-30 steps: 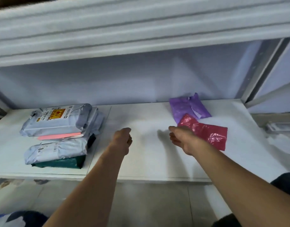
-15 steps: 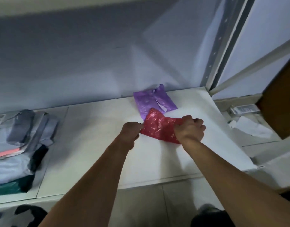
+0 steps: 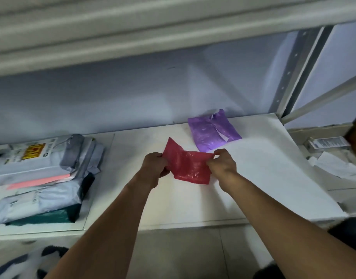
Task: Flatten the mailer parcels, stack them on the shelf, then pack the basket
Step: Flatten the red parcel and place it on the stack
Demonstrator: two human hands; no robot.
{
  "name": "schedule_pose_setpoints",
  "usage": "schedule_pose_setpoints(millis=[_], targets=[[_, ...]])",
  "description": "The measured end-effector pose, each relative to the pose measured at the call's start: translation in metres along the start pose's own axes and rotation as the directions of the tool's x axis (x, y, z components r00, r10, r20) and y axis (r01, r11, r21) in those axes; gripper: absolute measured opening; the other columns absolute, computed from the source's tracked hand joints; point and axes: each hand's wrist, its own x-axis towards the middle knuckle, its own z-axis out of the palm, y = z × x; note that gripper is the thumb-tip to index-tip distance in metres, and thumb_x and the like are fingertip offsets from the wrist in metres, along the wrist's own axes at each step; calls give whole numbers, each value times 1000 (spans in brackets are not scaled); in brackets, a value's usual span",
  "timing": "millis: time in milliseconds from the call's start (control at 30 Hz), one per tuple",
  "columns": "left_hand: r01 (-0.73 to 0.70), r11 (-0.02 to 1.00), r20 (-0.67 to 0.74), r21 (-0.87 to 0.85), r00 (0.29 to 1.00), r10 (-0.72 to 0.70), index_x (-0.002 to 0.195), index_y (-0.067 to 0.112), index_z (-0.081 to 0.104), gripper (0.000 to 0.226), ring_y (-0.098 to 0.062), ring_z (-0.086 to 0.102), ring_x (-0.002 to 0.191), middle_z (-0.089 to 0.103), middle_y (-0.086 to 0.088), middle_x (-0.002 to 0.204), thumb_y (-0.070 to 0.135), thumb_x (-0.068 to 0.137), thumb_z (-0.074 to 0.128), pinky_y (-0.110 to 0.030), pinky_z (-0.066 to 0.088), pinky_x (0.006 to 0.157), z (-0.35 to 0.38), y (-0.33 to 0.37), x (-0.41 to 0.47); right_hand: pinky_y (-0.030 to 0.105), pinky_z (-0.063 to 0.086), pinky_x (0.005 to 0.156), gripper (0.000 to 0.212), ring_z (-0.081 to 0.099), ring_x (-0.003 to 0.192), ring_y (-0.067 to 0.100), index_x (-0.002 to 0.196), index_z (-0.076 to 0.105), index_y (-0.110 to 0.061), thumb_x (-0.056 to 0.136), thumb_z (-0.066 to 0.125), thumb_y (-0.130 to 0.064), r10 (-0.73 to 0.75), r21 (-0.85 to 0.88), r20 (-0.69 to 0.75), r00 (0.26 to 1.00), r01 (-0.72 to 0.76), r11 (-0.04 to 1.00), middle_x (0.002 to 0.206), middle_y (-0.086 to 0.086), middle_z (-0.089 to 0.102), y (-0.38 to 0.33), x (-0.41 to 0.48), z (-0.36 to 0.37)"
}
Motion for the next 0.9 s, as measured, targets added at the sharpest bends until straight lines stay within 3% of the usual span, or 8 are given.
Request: schedule_pose_setpoints(millis=[100, 200, 267, 400, 533, 700, 800, 900], targets=[[-8, 999, -26, -46, 1000, 7, 93, -2, 65, 22, -25, 62, 71, 65, -18, 84, -16, 80, 53, -31, 58, 68, -36, 2, -12, 38, 56, 84, 57, 65, 94, 25, 137, 42, -19, 84, 65, -25, 23, 147, 108, 994, -38, 988, 111, 5, 61, -10, -17, 17], [-4, 997, -133, -74, 991, -6, 83, 5, 63, 27, -24, 54, 64, 59, -15, 79, -16, 83, 46, -28, 53, 60, -77, -1, -25, 28, 47, 59, 27, 56, 66, 18, 111, 60, -14, 87, 67, -23, -22, 140, 283, 959, -18, 990, 91, 7, 64, -16, -38, 39], [-32, 992, -205, -126, 979, 6, 82, 5, 65, 30, -24, 53, 67, 59, -16, 80, -16, 82, 44, -32, 51, 64, -98, -6, -28, 29, 46, 59, 5, 53, 61, 17, 90, 67, -12, 87, 67, -16, -50, 105, 362, 931, 12, 994, 79, 9, 64, -19, -50, 49], [-91, 969, -312, -228, 950, 16, 82, 5, 67, 29, -23, 56, 61, 62, -13, 73, -17, 84, 48, -25, 53, 52, -133, -22, -31, 25, 45, 56, 5, 54, 60, 14, 89, 66, -12, 88, 68, -8, -70, 114, 452, 889, 20, 993, 76, 6, 63, -21, -63, 65], [37, 962, -112, -271, 991, -70, 88, 2, 65, 21, -24, 61, 68, 64, -14, 78, -15, 85, 53, -31, 55, 60, -154, -42, -34, 25, 47, 57, 11, 58, 62, 14, 91, 62, -15, 89, 65, -4, -62, 158, 414, 908, -4, 987, 81, 5, 66, -18, -54, 70], [173, 983, 228, 64, 956, -183, 103, 16, 64, 17, -21, 65, 89, 70, -5, 94, 23, 88, 68, -45, 49, 91, -154, -48, -39, 23, 47, 51, 18, 63, 69, 14, 96, 58, -19, 89, 65, -4, -55, 256, 330, 942, -33, 966, 91, 3, 66, -9, -40, 70], [216, 976, 267, 26, 939, -215, 109, 18, 67, 49, -24, 68, 100, 74, -4, 104, 59, 83, 64, -47, 51, 92, -143, -46, -28, 27, 49, 57, 21, 65, 74, 16, 98, 58, -17, 87, 69, -4, -69, 226, 359, 931, -15, 974, 94, 4, 67, -4, -36, 75], [213, 977, 141, -17, 968, -208, 109, 11, 69, 63, -31, 71, 93, 75, -12, 99, 65, 80, 64, -50, 55, 89, -134, -49, -10, 29, 53, 66, 21, 68, 81, 20, 106, 64, -9, 86, 72, -11, -72, 171, 392, 917, 4, 985, 98, 9, 71, 1, -30, 77]])
